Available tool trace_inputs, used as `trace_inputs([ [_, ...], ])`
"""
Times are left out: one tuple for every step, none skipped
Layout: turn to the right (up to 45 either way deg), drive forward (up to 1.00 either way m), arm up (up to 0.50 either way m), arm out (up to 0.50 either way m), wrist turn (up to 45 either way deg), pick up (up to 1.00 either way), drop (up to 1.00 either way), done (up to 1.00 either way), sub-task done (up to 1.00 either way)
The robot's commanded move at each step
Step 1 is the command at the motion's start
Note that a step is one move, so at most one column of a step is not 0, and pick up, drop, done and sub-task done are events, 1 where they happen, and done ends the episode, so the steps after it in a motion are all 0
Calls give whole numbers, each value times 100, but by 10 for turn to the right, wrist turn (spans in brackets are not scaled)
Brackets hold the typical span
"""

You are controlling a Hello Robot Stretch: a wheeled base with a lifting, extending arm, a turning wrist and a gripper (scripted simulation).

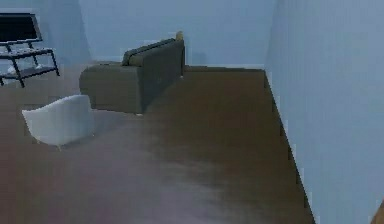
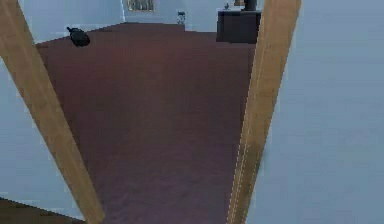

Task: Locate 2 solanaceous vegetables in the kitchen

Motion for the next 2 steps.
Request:
trace_inputs([
  [450, 0, 0, 0, 0, 0, 0, 0, 0],
  [270, 0, 0, 0, 0, 0, 0, 0, 0],
])
